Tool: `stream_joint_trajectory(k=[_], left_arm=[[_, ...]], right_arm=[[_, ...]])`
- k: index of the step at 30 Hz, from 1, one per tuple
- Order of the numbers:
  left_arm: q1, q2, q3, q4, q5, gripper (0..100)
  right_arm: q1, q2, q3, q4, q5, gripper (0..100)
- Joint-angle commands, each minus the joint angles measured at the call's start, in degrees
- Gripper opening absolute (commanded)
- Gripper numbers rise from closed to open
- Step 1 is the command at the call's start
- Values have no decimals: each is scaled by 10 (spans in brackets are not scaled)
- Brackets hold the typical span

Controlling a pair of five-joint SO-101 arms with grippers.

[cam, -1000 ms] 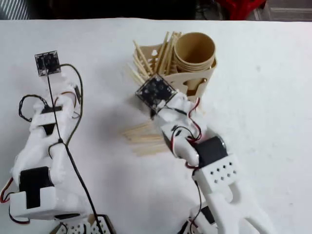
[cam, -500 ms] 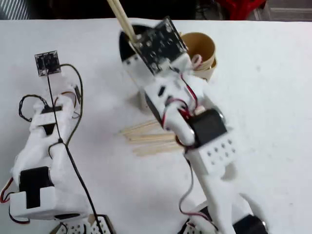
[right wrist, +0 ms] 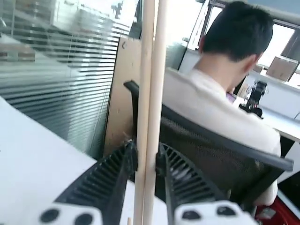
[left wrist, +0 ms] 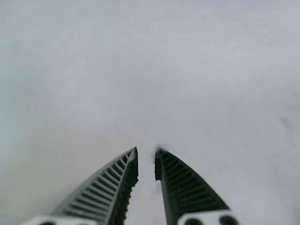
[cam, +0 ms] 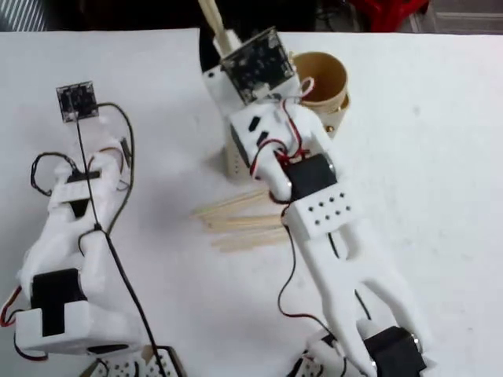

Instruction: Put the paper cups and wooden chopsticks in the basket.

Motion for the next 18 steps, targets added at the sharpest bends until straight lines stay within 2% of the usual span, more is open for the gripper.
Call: stream_joint_trajectory(k=[1,7,13,18], left_arm=[[10,-2,-32,-3,2,86],[10,-2,-32,-3,2,86],[10,-2,-30,-3,2,86],[10,-2,-30,-3,2,86]], right_arm=[[22,-22,66,-58,-6,16],[49,-42,142,-58,-84,17],[66,-46,147,-48,-88,21],[64,-70,147,7,-107,149]])
